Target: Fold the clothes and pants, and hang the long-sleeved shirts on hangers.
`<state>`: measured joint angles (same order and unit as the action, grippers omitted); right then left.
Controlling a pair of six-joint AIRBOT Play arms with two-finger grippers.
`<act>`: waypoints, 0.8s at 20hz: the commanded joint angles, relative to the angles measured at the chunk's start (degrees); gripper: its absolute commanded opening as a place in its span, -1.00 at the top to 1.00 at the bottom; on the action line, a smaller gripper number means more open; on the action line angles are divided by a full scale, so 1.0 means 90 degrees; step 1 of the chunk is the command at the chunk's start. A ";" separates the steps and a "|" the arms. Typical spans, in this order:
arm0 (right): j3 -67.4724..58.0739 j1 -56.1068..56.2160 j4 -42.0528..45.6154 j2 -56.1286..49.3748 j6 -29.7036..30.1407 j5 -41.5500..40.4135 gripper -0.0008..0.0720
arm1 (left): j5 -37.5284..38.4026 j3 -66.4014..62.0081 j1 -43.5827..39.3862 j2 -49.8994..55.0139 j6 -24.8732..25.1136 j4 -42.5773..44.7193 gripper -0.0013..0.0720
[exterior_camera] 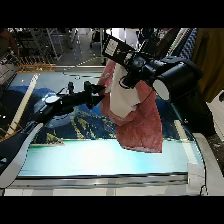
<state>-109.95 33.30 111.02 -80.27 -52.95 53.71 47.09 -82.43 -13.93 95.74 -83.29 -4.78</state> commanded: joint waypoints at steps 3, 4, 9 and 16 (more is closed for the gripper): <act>-0.0002 -0.0005 -0.0772 0.0046 -0.0007 0.0087 0.93 | -0.0580 -0.0005 -0.0034 0.0301 0.0046 -0.0561 -0.23; -0.0002 -0.0005 -0.0891 0.0056 -0.0012 0.0092 0.93 | -0.0702 -0.0005 -0.0034 0.0301 0.0223 -0.0733 -0.23; -0.0002 -0.0005 -0.1455 0.0068 -0.0070 0.0090 0.93 | -0.0704 -0.0005 -0.0075 0.0301 0.0692 -0.1144 -0.21; -0.0002 -0.0005 -0.1734 0.0068 -0.0075 0.0153 0.93 | -0.0131 -0.0005 -0.0151 0.0301 0.1413 -0.1780 -0.20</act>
<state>-109.93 33.28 96.77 -79.70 -53.56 54.61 42.61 -82.43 -15.16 98.43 -75.18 -16.45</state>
